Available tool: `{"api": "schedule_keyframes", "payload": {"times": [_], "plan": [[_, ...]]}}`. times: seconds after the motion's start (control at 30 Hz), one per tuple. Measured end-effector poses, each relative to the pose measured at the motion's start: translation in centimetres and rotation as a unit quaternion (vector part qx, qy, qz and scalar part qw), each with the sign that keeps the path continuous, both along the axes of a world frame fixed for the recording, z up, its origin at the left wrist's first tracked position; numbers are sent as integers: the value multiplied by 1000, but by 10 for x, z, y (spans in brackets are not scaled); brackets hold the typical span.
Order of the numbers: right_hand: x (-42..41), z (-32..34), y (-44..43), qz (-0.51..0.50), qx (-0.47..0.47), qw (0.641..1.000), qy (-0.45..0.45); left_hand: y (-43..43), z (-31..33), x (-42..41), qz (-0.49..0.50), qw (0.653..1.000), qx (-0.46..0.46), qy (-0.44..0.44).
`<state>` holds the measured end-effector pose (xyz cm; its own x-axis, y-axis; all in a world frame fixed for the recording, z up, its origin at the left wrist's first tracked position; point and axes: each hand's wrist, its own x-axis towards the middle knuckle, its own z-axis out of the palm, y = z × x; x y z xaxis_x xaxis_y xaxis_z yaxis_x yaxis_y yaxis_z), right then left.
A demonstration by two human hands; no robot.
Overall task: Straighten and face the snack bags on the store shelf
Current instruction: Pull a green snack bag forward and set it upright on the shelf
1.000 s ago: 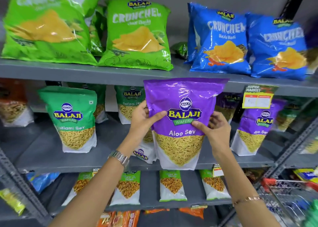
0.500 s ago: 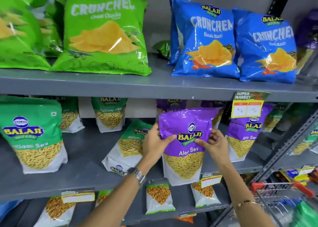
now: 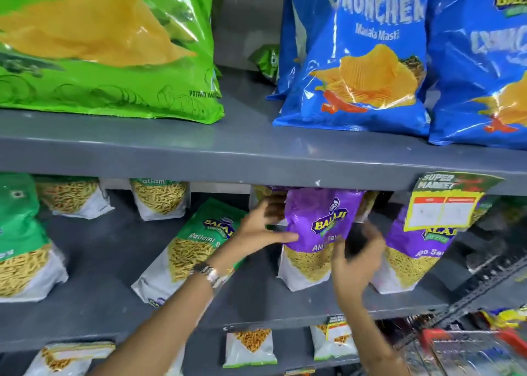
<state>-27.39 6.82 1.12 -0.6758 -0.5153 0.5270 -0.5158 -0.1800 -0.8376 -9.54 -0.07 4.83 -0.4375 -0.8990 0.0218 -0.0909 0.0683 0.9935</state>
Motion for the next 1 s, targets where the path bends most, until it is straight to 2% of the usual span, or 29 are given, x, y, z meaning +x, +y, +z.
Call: {"api": "schedule_keyframes", "payload": {"times": [0.07,0.1,0.17,0.2,0.23,0.27,0.3,0.33,0.37,0.4,0.47,0.5,0.57,0.73,0.87,1.0], "plan": [[43,-24,27,17,-5,992,122,-11,-4,31,14,1000,0,-9],[63,-39,32,60,15,979,192,-20,-11,50,62,998,-15,-16],[96,-60,28,144,105,935,307,-43,-31,88,189,980,-33,-47],[108,-69,20,161,166,919,318,-51,-41,104,233,969,-27,-75],[118,-68,12,163,222,921,276,-58,-53,117,257,960,-12,-115],[125,-68,1,165,275,933,163,-59,-62,126,260,952,18,-161],[131,-67,-11,163,313,936,5,-57,-71,134,252,944,51,-207],[135,-66,-21,147,335,917,-158,-50,-73,136,233,938,77,-245],[139,-64,-29,139,343,881,-295,-45,-75,138,212,935,95,-268],[143,-64,-36,145,347,838,-395,-40,-75,140,203,934,106,-274],[148,-59,-42,196,334,764,-516,-37,-76,143,209,936,126,-256],[148,-56,-42,216,327,746,-538,-37,-75,147,220,937,139,-233],[148,-51,-39,240,321,745,-533,-33,-75,154,232,946,152,-170],[145,-43,-19,286,328,762,-480,-3,-73,177,221,968,112,-41],[148,-33,2,311,293,785,-449,25,-63,188,184,982,47,-19],[155,-14,28,333,258,835,-353,59,-52,193,201,980,-8,-4]]}}
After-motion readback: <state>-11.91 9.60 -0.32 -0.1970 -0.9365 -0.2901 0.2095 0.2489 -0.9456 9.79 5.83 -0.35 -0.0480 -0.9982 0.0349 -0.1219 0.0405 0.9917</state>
